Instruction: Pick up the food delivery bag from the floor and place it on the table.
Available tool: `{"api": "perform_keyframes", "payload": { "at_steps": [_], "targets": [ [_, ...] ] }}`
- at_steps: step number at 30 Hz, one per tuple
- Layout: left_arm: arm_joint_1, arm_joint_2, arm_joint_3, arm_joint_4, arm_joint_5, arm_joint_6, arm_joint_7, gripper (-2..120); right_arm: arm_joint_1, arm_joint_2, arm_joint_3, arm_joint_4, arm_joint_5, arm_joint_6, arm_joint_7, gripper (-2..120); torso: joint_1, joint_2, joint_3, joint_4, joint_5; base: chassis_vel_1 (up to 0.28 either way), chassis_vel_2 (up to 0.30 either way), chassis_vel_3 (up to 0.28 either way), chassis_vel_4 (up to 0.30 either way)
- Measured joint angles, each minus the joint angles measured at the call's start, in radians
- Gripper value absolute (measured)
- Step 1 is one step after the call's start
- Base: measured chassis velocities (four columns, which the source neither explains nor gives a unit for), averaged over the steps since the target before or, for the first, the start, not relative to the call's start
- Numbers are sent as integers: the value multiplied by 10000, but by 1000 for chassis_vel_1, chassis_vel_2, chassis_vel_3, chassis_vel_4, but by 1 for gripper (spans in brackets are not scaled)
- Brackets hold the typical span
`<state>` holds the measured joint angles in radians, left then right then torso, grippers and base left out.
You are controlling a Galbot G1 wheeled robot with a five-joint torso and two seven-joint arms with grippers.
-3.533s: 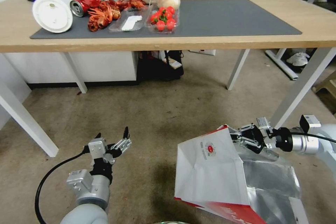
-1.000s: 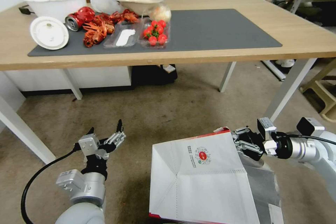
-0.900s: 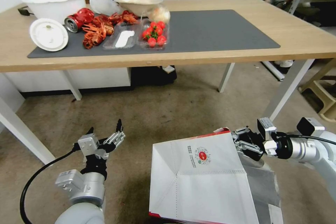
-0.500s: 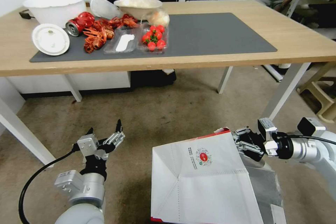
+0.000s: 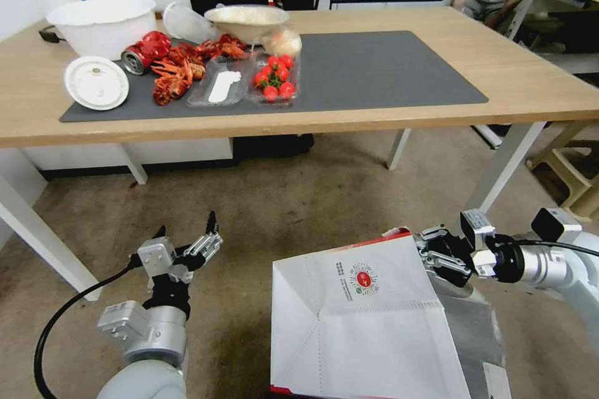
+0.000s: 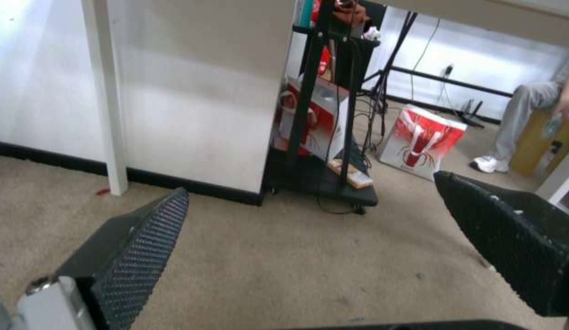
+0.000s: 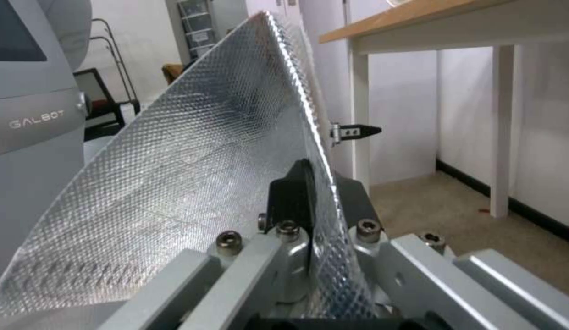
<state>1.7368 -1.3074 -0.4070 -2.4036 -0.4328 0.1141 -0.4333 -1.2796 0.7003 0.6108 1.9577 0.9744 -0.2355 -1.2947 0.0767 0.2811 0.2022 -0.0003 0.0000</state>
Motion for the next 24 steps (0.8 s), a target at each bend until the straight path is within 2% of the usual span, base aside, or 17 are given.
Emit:
{"api": "perform_keyframes", "payload": {
  "at_steps": [4,12,24],
  "targets": [
    [-58,28,-3,29,-50,46,-23,100,40,0,-22,-31,-5,0,0,0,56,207,156,1,0,0,0,0,0],
    [-95,38,-7,38,-80,64,-31,100,67,-6,-29,-41,-6,0,-1,0,103,366,264,1,0,0,0,0,0],
    [-128,39,-5,43,-105,92,-51,100,73,-39,-22,-54,-9,0,-2,0,250,857,612,1,0,0,0,0,0]
  ]
}}
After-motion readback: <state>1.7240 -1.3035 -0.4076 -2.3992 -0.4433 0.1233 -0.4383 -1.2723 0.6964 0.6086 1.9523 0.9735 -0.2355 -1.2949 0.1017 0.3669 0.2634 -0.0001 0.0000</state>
